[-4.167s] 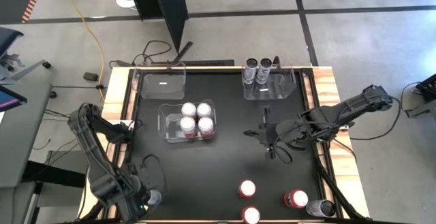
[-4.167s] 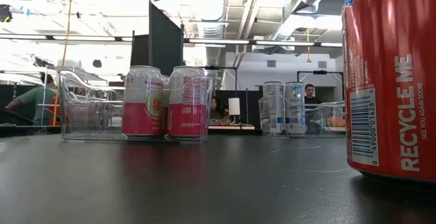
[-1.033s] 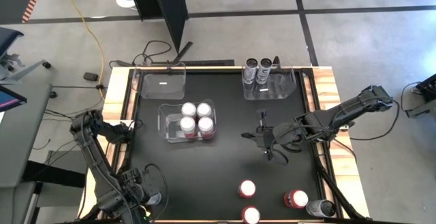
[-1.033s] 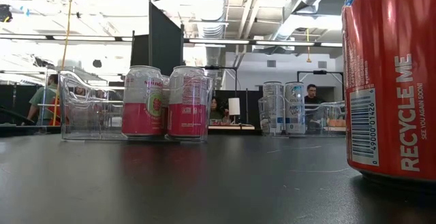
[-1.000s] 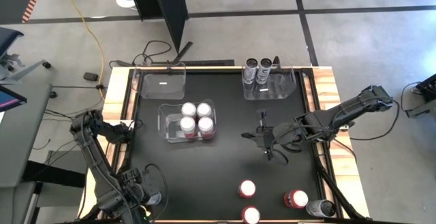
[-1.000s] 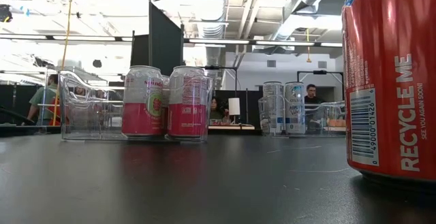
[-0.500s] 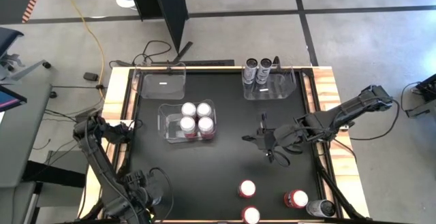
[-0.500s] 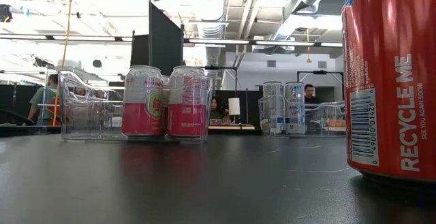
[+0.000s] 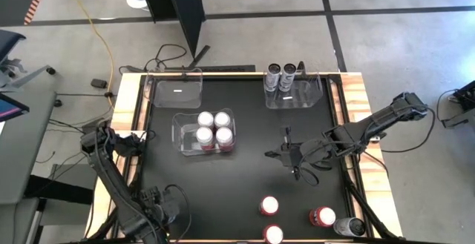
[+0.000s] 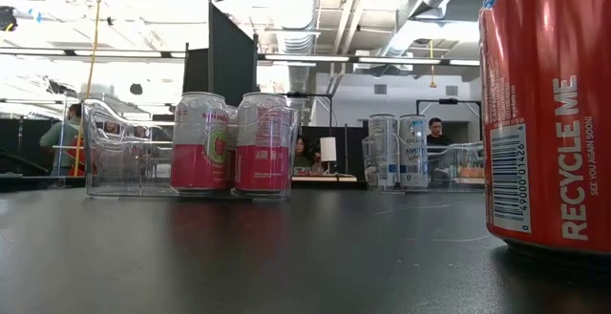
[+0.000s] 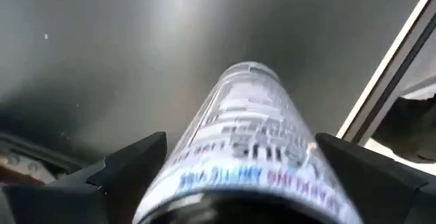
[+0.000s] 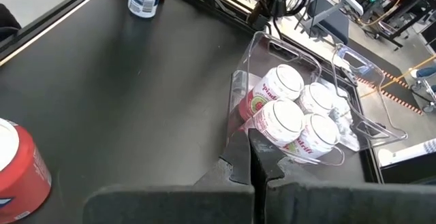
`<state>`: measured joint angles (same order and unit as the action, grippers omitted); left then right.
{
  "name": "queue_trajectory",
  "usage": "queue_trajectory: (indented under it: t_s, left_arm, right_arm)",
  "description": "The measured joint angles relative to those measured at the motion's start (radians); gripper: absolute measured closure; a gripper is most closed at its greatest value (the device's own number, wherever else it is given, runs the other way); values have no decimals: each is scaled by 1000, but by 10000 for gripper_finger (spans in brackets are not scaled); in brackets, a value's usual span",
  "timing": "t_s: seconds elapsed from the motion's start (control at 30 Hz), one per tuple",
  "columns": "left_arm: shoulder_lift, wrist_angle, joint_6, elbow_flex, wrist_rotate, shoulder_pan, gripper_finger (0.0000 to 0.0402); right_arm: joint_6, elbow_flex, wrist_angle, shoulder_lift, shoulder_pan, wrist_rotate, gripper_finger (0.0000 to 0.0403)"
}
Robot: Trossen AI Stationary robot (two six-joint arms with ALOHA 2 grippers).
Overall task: Sort soda cans
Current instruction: Put the right white and blue soda can into the right transparent bin
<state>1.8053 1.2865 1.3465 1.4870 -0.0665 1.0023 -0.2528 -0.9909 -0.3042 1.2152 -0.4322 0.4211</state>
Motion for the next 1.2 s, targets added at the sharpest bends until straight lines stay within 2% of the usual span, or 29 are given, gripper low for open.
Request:
queue_trajectory:
  t_s: [0.23, 0.6, 1.2]
  left_arm:
    - [0, -3, -21, -1, -40, 0, 44]
    - [-8, -68, -19, -39, -32, 5, 143]
    - [-40, -83, -42, -55, -5, -35, 147]
  right_arm:
    - [17, 0, 1, 0, 1, 0, 403]
    - [27, 0, 1, 0, 1, 0, 403]
    - [19, 0, 2, 0, 1, 0, 403]
